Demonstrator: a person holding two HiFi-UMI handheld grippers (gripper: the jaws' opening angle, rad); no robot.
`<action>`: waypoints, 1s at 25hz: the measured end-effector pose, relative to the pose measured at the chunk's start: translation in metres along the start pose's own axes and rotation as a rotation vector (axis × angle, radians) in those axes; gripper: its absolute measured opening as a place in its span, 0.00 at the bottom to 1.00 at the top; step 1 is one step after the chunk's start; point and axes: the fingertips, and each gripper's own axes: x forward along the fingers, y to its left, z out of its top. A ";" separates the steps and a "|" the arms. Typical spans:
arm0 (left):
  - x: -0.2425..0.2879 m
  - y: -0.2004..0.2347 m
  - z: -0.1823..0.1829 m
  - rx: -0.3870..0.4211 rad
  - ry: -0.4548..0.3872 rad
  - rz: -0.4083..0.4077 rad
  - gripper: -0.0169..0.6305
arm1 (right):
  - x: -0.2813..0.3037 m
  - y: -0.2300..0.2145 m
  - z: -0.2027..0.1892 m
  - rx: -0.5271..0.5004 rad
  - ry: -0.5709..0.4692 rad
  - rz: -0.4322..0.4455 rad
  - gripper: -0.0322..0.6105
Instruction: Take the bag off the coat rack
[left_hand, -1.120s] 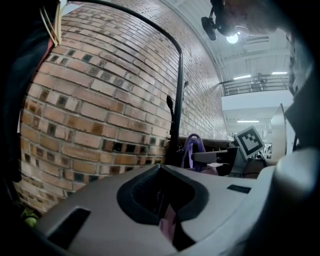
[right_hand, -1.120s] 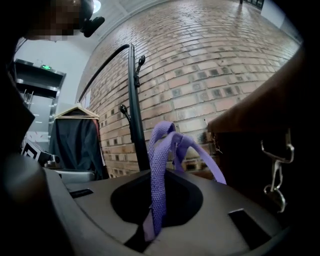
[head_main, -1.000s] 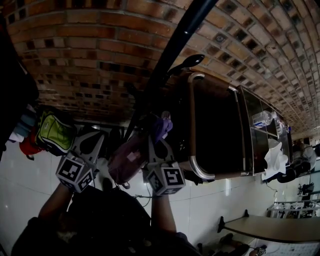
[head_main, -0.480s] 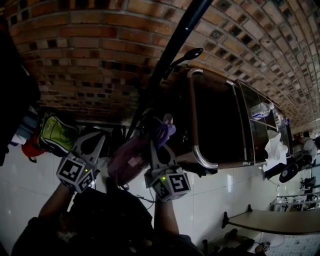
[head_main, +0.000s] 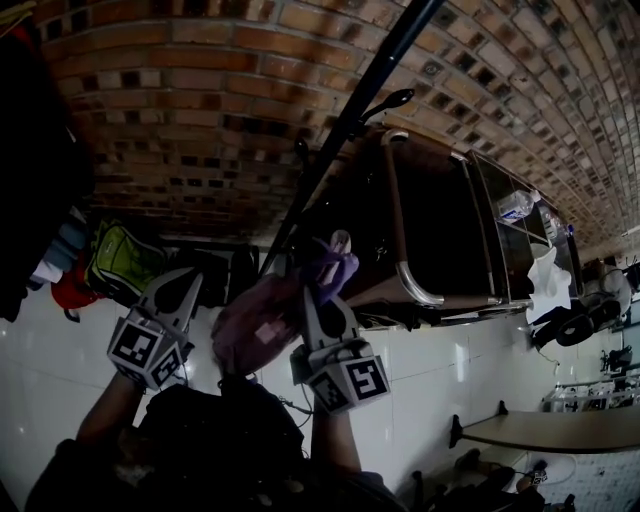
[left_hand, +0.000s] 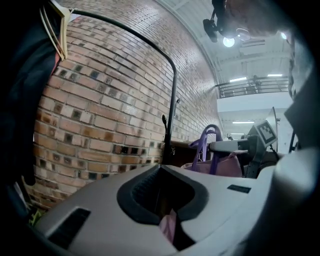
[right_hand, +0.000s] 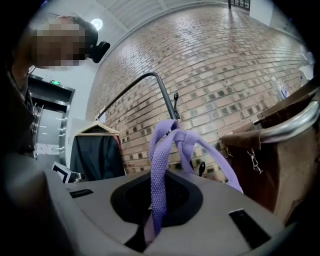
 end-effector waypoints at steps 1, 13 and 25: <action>-0.010 0.000 0.000 0.002 -0.001 0.001 0.07 | -0.005 0.008 0.002 -0.005 -0.013 0.002 0.10; -0.129 -0.027 -0.013 -0.018 -0.013 -0.038 0.07 | -0.083 0.126 0.005 0.003 -0.077 0.008 0.10; -0.229 -0.058 -0.013 -0.017 -0.051 -0.080 0.07 | -0.152 0.215 -0.011 0.008 -0.056 0.003 0.10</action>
